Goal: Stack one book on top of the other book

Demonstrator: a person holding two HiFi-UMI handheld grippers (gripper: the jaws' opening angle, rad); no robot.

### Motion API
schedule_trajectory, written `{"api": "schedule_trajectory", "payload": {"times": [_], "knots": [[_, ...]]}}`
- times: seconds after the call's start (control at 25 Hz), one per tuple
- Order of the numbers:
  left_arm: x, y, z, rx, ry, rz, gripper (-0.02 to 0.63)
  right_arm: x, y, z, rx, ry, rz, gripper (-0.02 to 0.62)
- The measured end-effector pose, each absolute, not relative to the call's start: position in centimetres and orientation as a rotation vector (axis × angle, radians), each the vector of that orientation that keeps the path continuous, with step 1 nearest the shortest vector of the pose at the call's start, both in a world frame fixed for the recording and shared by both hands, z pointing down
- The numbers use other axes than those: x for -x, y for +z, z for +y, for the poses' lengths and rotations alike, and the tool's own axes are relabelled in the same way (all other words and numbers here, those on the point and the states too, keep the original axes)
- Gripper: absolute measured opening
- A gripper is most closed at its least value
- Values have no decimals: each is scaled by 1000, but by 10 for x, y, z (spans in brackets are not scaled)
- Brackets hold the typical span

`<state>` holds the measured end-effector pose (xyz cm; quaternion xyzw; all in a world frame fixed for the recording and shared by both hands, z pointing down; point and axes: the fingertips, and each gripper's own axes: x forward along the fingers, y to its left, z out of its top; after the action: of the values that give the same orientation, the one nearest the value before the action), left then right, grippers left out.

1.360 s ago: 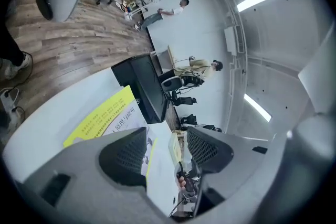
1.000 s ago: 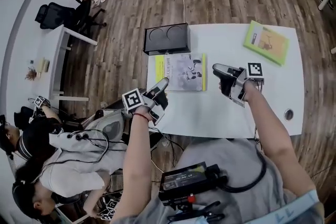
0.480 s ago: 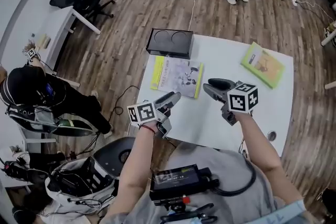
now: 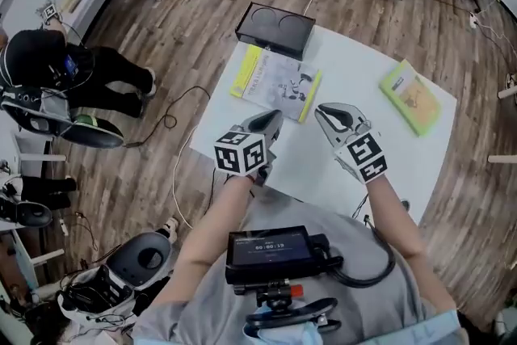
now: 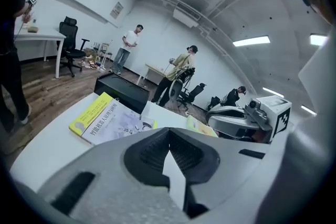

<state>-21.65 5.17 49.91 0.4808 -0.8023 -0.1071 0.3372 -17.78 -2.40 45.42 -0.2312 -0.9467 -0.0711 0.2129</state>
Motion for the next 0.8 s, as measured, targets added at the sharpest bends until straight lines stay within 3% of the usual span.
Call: {"api": "schedule_trajectory", "payload": {"times": [0.8], "knots": [[224,563,102,-785,-690,-1956,20,231,505,-10,793,-449,-2326,48]]}}
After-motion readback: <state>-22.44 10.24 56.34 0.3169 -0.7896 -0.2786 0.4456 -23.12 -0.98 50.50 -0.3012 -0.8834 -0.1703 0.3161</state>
